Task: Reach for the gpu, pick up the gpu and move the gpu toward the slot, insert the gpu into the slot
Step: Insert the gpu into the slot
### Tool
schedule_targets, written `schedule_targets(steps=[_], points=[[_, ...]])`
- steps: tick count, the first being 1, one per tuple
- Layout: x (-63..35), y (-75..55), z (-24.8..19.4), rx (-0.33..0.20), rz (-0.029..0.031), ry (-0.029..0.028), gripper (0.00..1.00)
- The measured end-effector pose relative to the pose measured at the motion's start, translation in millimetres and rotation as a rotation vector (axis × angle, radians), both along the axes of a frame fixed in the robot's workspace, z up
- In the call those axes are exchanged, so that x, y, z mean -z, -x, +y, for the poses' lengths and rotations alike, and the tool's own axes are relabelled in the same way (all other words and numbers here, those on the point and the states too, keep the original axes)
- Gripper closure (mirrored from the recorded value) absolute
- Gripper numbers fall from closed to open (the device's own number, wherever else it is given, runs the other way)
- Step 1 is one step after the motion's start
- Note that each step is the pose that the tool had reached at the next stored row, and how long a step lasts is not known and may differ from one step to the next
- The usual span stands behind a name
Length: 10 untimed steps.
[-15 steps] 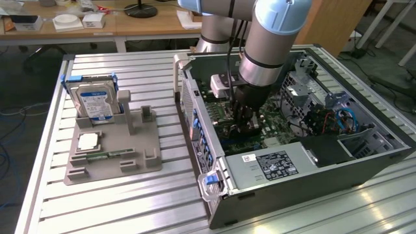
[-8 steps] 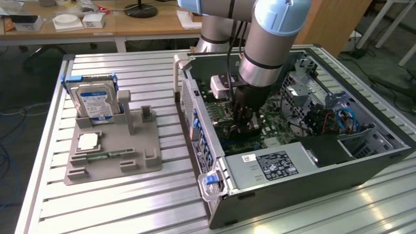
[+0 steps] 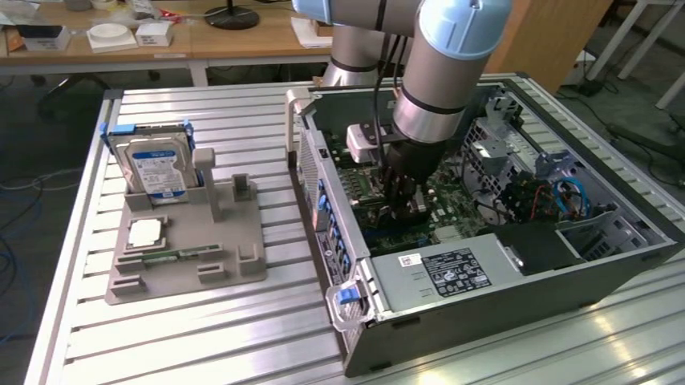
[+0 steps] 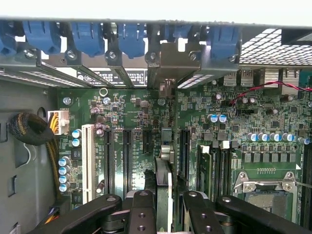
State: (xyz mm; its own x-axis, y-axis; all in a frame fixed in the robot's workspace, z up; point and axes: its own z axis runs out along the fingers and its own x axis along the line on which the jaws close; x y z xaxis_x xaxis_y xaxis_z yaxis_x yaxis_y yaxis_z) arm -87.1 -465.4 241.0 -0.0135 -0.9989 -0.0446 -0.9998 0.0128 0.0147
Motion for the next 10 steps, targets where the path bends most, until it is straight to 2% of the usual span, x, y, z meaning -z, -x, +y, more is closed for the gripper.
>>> schedule_targets(steps=[10], points=[[-3.4, 0.0, 0.0, 0.000, -0.0002, 0.0002, 0.73]])
